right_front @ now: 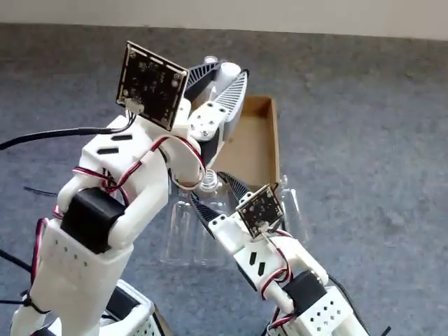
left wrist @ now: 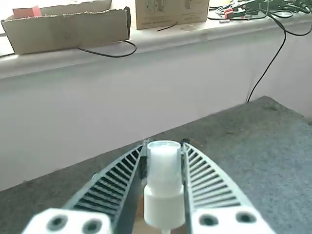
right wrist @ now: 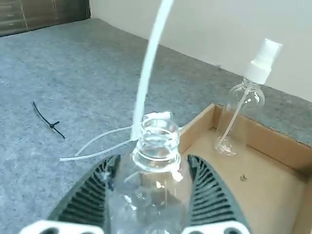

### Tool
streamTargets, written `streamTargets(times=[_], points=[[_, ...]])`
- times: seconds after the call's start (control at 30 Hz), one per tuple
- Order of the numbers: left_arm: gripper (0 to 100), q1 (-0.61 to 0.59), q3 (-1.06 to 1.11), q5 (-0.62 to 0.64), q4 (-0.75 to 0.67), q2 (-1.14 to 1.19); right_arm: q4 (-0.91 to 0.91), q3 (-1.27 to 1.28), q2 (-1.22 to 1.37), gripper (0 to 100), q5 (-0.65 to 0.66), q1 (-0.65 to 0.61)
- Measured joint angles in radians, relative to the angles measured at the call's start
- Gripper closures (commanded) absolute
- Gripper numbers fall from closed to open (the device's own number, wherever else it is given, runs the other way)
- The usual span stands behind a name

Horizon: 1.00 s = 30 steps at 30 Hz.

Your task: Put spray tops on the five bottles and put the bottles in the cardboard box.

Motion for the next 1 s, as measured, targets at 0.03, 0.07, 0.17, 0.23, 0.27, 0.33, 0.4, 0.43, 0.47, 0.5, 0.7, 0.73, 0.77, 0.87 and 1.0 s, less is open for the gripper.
streamTargets(times=[0.03,0.07,0.17,0.23,0.27,0.33,0.4,0.43,0.47,0.5,0.7,0.73,0.77,0.87,1.0], points=[[96,0.000,0.011,0.000,-0.012,0.000,0.000,0.000,0.000,99.5,0.000,0.000],[96,-0.002,0.020,0.000,-0.026,0.000,0.000,0.000,0.000,99.5,0.000,0.000],[96,-0.011,0.054,0.000,-0.071,0.000,0.000,0.000,0.000,99.5,0.000,0.000],[96,-0.020,0.078,0.000,-0.097,0.000,0.000,0.000,0.000,99.5,0.000,0.000],[96,-0.026,0.083,0.000,-0.106,0.000,0.000,0.000,0.000,99.5,0.000,0.000],[96,-0.029,0.092,0.000,-0.120,0.000,0.000,0.000,0.000,99.5,0.000,0.000],[96,-0.029,0.092,0.000,-0.121,0.000,0.000,0.000,0.000,99.5,0.000,0.000],[96,-0.028,0.092,0.000,-0.121,0.000,0.000,0.000,0.000,99.5,0.000,0.000],[96,-0.028,0.092,-0.002,-0.121,0.000,0.000,0.000,0.000,99.5,0.000,0.000],[96,-0.028,0.092,-0.012,-0.121,0.000,0.000,0.000,0.000,99.5,0.000,0.000],[96,-0.028,0.101,-0.054,-0.150,0.000,0.000,0.000,0.000,99.5,0.000,0.000],[96,-0.028,0.110,-0.055,-0.150,0.000,0.000,0.000,0.000,99.5,0.000,0.000],[96,-0.028,0.123,-0.055,-0.150,0.000,0.000,0.000,0.000,99.5,0.000,0.000],[96,-0.028,0.166,-0.055,-0.150,0.000,0.000,0.000,0.000,99.5,0.000,0.000],[96,-0.028,0.229,-0.055,-0.150,0.000,0.000,0.000,0.000,99.5,0.000,0.000]])
